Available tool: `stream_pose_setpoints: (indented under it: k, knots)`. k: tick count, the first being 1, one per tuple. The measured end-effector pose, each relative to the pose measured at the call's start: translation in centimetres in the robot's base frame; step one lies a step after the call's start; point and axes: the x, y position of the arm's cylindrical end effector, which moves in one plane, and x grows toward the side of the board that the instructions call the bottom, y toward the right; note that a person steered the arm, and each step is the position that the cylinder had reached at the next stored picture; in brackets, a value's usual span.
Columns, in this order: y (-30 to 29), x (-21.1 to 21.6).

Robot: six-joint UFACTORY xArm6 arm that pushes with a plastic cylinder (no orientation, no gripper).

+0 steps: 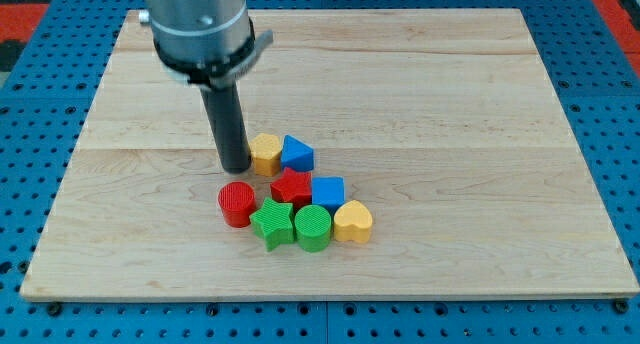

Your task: Push the yellow hexagon into the red circle

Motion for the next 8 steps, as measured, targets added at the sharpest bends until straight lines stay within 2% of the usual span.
stream_pose_setpoints:
  k: [1,2,3,4,5,7,8]
  knots:
    - [-0.3,-1.6]
    - [-0.4,-6.2]
    - [4.3,-6.6]
    - [4.5,-1.9]
    - [3.9,-0.8]
    - [6.6,-4.4]
    - [6.6,-4.6]
